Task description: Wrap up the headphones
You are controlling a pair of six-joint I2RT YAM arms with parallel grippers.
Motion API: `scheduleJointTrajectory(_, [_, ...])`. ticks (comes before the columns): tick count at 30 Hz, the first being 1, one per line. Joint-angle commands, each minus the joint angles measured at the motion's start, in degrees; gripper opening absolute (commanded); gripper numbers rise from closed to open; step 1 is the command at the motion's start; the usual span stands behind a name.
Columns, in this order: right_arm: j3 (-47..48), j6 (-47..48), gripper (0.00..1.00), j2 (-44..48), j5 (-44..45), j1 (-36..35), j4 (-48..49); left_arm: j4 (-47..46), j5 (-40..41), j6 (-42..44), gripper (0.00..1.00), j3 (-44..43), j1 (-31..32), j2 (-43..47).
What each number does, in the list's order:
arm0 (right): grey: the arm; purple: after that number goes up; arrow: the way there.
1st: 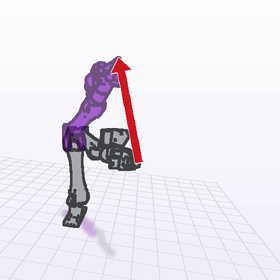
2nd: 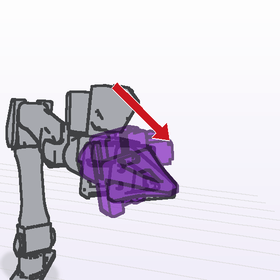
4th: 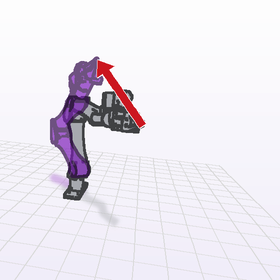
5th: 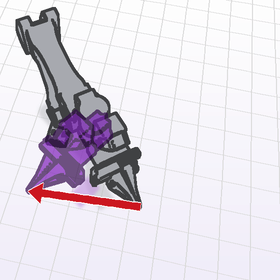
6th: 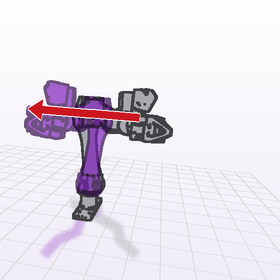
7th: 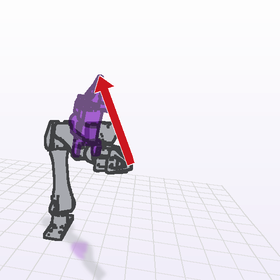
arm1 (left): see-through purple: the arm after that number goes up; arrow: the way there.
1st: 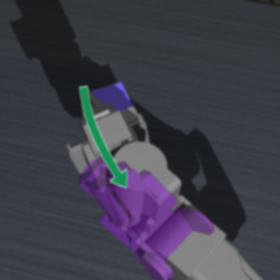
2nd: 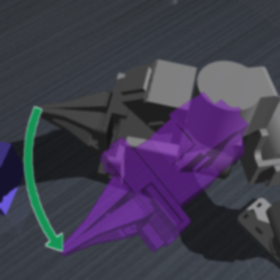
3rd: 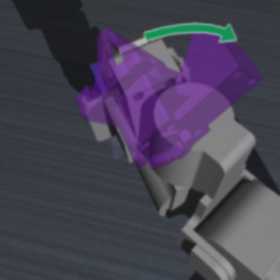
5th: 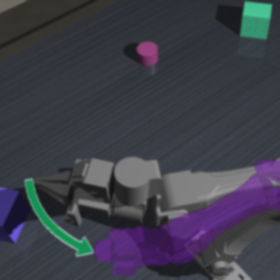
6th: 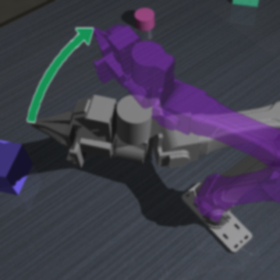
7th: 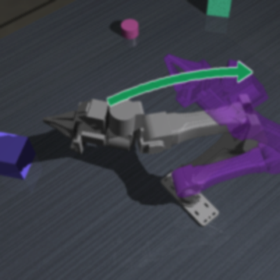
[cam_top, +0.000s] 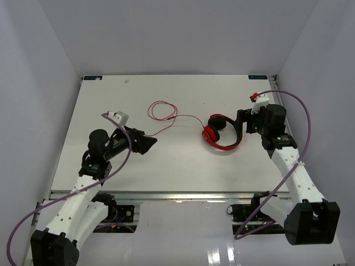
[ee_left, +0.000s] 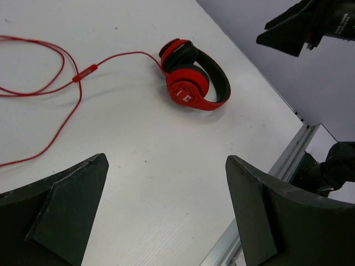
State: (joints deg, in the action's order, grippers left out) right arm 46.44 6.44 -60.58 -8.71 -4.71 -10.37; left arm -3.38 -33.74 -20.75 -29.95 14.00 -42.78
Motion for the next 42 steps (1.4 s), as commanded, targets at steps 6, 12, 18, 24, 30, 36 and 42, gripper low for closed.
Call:
scheduleJointTrajectory(6, [-4.12,13.31,0.94,1.24,-11.39,0.26,1.51,6.91,2.34,2.3,0.98,-2.07,-0.11,-1.78])
scheduleJointTrajectory(12, [1.71,7.76,1.0,-12.26,-13.96,2.81,-1.88,8.63,2.26,4.39,0.98,-4.57,-0.11,-5.06])
scheduleJointTrajectory(18, [13.41,-3.11,0.93,-28.31,-4.29,4.01,-8.76,7.41,2.22,4.05,0.98,-3.58,-0.11,-5.94])
scheduleJointTrajectory(24, [19.84,-10.51,0.81,-37.95,-1.66,3.7,-14.52,6.12,2.05,3.92,0.98,-2.67,-0.11,-6.45])
scheduleJointTrajectory(30, [13.09,-10.86,0.79,-33.87,1.78,2.92,-14.56,6.67,1.4,4.71,0.98,-3.01,-0.11,-6.73])
scheduleJointTrajectory(36, [6.96,-14.16,0.64,-32.79,1.27,2.4,-12.24,5.99,0.57,3.78,0.98,-3.05,-0.11,-7.75])
scheduleJointTrajectory(42, [8.88,-16.08,0.48,-37.02,1.05,2.16,-10.73,-2.05,-3.0,3.39,0.98,-2.35,0.02,-8.64])
